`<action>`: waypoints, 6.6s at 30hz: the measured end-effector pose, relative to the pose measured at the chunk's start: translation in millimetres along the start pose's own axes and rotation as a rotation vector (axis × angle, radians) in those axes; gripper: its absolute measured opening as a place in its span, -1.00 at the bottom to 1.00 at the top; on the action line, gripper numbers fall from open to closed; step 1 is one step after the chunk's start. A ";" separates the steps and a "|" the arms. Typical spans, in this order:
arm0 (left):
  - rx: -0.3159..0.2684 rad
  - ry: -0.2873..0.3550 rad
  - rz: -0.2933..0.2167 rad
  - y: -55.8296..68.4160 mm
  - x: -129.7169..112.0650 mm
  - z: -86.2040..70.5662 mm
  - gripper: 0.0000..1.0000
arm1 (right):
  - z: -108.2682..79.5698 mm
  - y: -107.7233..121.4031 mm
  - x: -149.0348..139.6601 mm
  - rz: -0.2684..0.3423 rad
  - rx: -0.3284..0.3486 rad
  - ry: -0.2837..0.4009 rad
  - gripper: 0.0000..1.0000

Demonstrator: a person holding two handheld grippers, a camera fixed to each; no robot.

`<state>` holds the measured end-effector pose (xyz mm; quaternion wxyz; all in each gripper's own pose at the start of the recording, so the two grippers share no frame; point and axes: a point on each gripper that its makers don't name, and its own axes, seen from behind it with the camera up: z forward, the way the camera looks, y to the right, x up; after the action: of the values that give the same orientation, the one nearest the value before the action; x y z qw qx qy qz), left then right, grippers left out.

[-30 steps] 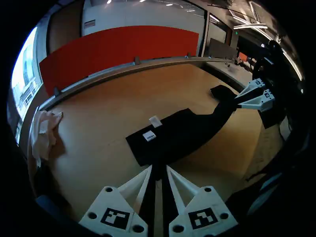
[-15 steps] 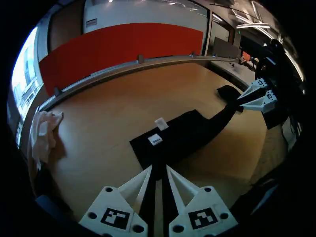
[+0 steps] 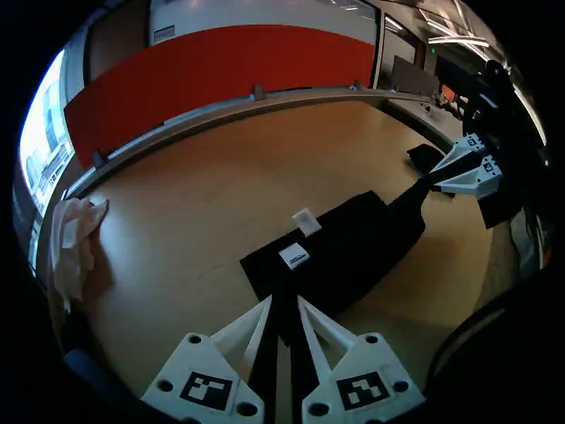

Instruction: Fold towel

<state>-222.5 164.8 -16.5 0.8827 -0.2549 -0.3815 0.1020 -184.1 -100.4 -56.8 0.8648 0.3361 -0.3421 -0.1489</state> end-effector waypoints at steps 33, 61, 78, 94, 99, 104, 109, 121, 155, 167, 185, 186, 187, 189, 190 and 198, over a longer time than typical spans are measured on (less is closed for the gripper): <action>0.033 -0.084 0.006 -20.6 -28.1 77.0 -0.62 | 68.5 22.8 -43.8 0.095 -0.022 -0.089 -0.59; 0.122 -0.094 0.089 -47.1 -21.5 94.9 0.21 | 85.5 57.9 -42.7 0.096 -0.112 -0.091 0.36; 0.166 -0.058 0.072 -64.7 -5.9 82.1 0.59 | 81.3 73.1 -29.3 0.105 -0.152 -0.060 0.82; 0.139 -0.046 0.020 -47.9 -22.3 50.1 0.82 | 51.9 44.6 -34.8 0.126 -0.147 -0.030 0.88; 0.135 -0.048 0.009 -40.2 -32.5 39.8 0.82 | 42.3 35.7 -39.6 0.126 -0.149 -0.029 0.88; 0.138 -0.049 -0.012 -35.2 -41.8 31.3 0.82 | 34.3 29.7 -44.3 0.130 -0.151 -0.028 0.88; 0.142 -0.043 -0.041 -31.3 -48.7 23.6 0.81 | 28.7 25.2 -47.8 0.136 -0.151 -0.027 0.88; 0.166 -0.017 -0.113 -26.9 -59.4 5.4 0.82 | 20.0 15.0 -54.6 0.115 -0.126 -0.030 0.88; 0.302 0.085 -0.234 -35.0 -95.1 -44.5 0.82 | 28.9 -13.1 -71.1 -0.001 0.020 -0.091 0.88; 0.336 0.114 -0.241 -38.8 -105.0 -57.7 0.82 | 32.3 -16.7 -82.0 -0.029 0.052 -0.135 0.53; 0.358 0.134 -0.251 -40.2 -115.7 -70.2 0.81 | 36.0 -17.4 -99.3 -0.031 0.067 -0.204 -0.26; 0.359 0.134 -0.251 -40.5 -116.4 -71.1 0.81 | 36.1 -17.3 -100.5 -0.030 0.066 -0.207 -0.36; 0.360 0.134 -0.251 -40.7 -116.9 -71.8 0.82 | 36.2 -17.6 -101.1 -0.029 0.067 -0.208 -0.37; 0.361 0.133 -0.251 -41.1 -118.0 -73.2 0.82 | 36.3 -18.2 -102.0 -0.026 0.069 -0.210 -0.38; 0.362 0.133 -0.251 -41.3 -118.6 -73.7 0.82 | 36.4 -18.4 -101.9 -0.024 0.070 -0.210 -0.38; 0.367 0.134 -0.251 -43.8 -121.0 -77.0 0.82 | 38.8 -19.8 -101.5 -0.024 0.079 -0.210 -0.71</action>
<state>-250.6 53.6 -113.2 0.9433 -0.0470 -0.3260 0.0418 -284.7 -84.0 -99.2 0.8084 0.3567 -0.4322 -0.1800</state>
